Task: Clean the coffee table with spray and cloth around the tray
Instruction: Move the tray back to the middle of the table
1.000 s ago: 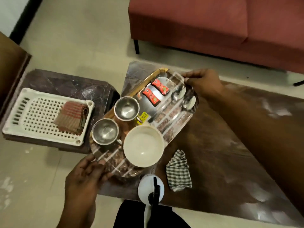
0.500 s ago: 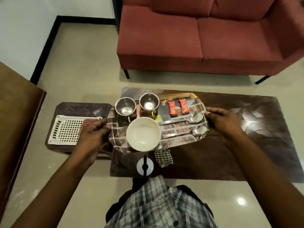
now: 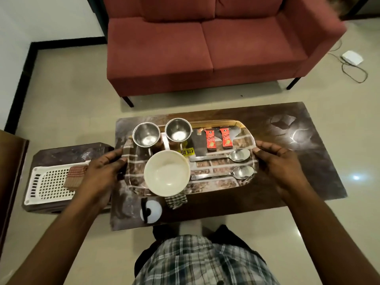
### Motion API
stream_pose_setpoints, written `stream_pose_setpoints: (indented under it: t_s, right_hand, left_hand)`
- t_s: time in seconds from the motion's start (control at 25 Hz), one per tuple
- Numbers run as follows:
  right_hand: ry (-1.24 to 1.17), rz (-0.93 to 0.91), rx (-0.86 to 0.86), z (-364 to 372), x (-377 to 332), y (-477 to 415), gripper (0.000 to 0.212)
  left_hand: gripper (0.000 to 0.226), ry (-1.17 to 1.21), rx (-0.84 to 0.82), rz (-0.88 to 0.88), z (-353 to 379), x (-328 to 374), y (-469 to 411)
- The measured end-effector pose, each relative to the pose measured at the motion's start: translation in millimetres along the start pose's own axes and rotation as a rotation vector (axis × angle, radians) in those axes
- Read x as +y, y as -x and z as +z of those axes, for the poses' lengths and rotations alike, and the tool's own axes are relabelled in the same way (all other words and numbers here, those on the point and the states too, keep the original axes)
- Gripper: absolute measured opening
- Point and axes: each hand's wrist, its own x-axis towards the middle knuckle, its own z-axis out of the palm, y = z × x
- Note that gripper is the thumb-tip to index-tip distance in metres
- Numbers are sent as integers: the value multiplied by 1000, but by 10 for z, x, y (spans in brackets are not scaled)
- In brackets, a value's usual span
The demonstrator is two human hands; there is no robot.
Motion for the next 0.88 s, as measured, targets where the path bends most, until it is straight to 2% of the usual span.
stream_pose_setpoints:
  t_s: [0.28, 0.48, 0.88]
  right_hand:
    - [20, -1, -19, -1091, -237, -410, 25]
    - [22, 9, -12, -1590, -335, -645, 26]
    - [50, 52, 104, -1849, -64, -1334, 26]
  left_hand:
    - [31, -32, 51, 67, 1174, -168, 267]
    - [33, -44, 57, 43, 1775, -240, 361]
    - [34, -140, 13, -16, 2380, -305, -254]
